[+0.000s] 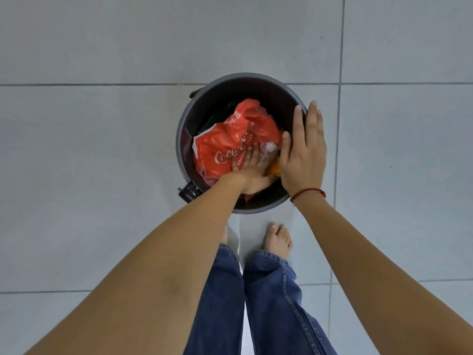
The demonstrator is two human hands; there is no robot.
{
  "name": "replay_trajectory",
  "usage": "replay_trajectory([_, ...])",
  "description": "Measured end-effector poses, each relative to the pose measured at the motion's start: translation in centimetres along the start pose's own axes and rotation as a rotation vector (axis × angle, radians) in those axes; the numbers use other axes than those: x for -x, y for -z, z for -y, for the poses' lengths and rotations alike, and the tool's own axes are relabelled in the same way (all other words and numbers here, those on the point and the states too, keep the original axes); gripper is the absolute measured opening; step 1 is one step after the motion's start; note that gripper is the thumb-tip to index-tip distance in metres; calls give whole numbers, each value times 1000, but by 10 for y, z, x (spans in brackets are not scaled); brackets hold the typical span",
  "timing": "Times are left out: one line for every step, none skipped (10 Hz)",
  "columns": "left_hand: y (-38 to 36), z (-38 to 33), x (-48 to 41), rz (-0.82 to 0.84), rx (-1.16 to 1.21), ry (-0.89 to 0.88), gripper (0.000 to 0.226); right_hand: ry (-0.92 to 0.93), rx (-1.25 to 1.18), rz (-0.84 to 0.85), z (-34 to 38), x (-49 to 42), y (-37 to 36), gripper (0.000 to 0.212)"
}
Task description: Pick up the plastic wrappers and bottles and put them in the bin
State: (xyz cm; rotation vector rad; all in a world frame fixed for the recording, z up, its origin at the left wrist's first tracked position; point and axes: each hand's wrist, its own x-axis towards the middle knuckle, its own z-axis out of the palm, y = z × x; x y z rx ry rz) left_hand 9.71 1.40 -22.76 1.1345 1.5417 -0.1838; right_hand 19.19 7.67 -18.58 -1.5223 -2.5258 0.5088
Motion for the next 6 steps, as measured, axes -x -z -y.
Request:
replay_trajectory([6,4,14,-46,28,-20,70,-7,19,51,3,-1,5,49])
replay_trajectory([14,8,51,-249,-56,-94,61,-26,35,142,10,-1,14,51])
replay_trajectory([32,18,87,-460,-202,-150,52,-42,69,223,17,1,28,54])
replay_trajectory([61,25,122,-581,-301,-160,53,-12,110,269,33,4,55,56])
replay_trajectory([98,17,154,-678,-322,-80,55,29,112,246,55,-6,90,60])
replay_trajectory([141,-7,183,-774,-344,-38,61,110,122,171,79,-24,132,62])
